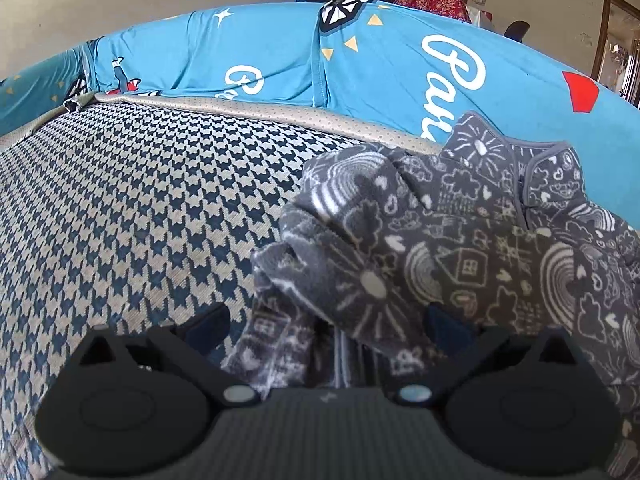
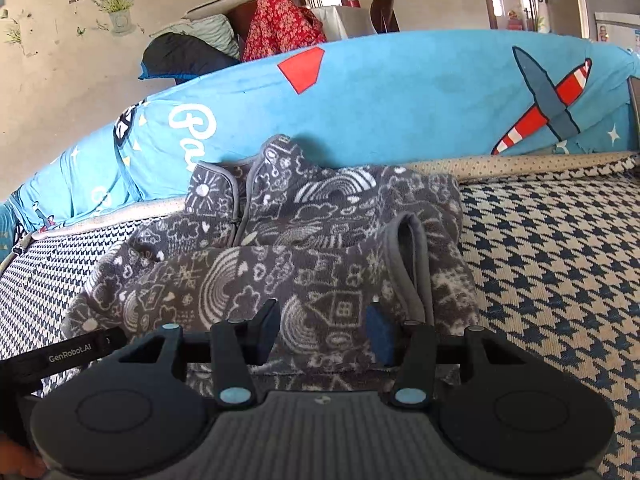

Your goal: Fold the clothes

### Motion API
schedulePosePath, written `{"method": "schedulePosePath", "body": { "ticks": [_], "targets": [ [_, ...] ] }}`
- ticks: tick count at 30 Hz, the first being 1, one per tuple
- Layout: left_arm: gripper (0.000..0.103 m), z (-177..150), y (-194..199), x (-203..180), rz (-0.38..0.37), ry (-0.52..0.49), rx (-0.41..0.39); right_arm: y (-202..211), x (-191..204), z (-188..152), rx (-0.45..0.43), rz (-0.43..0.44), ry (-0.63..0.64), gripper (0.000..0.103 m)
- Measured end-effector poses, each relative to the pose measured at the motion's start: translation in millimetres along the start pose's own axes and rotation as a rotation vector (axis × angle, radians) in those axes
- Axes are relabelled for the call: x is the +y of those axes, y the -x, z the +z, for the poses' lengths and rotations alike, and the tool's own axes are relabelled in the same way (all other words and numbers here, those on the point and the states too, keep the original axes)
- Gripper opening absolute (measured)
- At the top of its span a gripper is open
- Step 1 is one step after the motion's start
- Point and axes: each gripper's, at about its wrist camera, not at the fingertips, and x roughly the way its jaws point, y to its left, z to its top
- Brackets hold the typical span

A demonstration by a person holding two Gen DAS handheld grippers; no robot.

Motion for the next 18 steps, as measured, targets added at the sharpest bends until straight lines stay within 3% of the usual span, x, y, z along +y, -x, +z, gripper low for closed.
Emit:
{"method": "schedulePosePath", "body": {
  "ticks": [8, 11, 18],
  "targets": [
    [0.103, 8, 28, -7, 0.056, -0.013, -0.126, 7, 8, 4, -0.087, 0.062, 0.057, 0.047],
    [0.103, 10, 31, -12, 0.029, -0.038, -0.164, 2, 7, 5, -0.086, 0.092, 0.077, 0.047],
    [0.103, 5, 24, -30, -0.071, -0.127, -0.167, -19, -13, 2, -0.049, -0.021, 0.026, 0.046]
  ]
}}
